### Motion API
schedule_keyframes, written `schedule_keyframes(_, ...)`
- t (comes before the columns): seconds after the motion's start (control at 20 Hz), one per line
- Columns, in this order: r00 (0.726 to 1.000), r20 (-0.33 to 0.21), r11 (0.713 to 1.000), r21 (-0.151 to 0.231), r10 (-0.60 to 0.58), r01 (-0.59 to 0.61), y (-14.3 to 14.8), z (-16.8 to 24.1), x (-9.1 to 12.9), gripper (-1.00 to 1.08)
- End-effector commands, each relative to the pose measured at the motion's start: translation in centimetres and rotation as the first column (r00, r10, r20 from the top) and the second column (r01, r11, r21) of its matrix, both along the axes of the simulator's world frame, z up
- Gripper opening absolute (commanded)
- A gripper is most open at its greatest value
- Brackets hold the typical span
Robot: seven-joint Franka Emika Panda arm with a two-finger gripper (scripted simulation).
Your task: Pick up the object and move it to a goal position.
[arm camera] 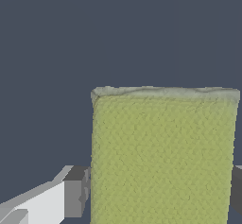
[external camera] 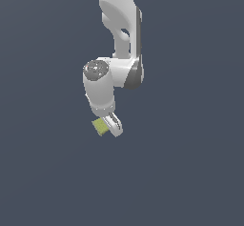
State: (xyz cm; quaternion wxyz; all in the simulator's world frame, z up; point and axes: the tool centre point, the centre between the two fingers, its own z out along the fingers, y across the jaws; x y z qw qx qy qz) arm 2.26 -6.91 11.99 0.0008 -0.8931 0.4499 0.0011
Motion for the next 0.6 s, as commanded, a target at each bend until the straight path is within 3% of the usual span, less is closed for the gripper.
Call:
schedule_keyframes(0.0, 1.000, 0.002, 1.000, 0.001, -0.001, 0.001, -1.5, 2.6, -0.9, -1.00)
schedule_keyframes(0.55, 1.000, 0.001, 1.000, -0.001, -0.001, 0.001, -7.1, 12.1, -3.9, -1.00)
